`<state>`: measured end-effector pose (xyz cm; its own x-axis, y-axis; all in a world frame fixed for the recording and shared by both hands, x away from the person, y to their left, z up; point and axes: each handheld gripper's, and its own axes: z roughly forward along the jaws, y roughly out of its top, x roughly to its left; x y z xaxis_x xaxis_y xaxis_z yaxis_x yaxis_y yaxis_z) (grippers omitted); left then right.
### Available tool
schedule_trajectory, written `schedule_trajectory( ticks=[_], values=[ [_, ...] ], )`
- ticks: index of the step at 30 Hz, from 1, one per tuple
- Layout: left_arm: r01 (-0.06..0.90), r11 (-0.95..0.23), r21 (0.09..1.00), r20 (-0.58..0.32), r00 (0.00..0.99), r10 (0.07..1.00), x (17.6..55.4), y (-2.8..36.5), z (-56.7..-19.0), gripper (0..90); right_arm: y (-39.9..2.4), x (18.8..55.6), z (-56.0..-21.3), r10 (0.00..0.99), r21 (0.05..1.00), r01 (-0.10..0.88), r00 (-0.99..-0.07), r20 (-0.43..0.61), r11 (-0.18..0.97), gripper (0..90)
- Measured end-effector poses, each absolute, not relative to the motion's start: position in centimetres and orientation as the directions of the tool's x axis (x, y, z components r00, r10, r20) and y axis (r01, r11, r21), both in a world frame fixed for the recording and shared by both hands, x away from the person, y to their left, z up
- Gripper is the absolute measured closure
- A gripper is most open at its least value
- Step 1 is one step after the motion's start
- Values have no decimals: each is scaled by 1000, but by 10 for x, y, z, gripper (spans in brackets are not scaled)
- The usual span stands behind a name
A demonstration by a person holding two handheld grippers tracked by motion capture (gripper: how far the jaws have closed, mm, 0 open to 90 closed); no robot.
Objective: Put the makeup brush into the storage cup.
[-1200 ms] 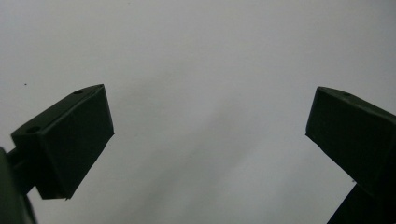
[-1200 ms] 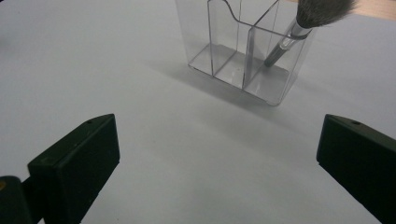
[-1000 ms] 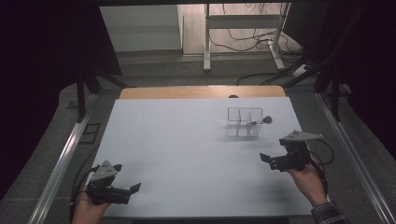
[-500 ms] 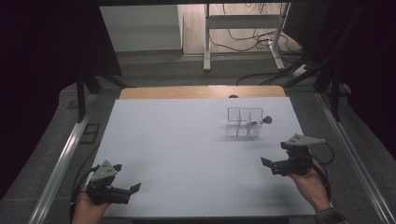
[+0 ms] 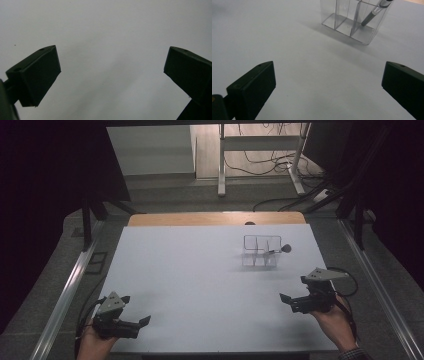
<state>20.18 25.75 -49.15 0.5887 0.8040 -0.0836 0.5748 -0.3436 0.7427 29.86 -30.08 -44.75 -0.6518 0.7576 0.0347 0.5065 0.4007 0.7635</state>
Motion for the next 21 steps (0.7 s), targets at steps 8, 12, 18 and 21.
schedule_trajectory(
  ticks=[8,12,18,21],
  values=[
    [575,-343,742,-85,589,804,202,258,-492,12,-304,293,-448,761,763,514,-647,46,391,0],
    [570,-334,750,-96,594,798,202,258,-491,8,-306,291,-449,760,759,521,-648,53,391,0],
    [566,-322,759,-103,592,799,201,260,-490,4,-308,286,-449,759,761,519,-648,54,389,0],
    [566,-322,759,-101,590,801,201,260,-490,3,-308,283,-449,757,761,516,-651,50,394,0]
  ],
)
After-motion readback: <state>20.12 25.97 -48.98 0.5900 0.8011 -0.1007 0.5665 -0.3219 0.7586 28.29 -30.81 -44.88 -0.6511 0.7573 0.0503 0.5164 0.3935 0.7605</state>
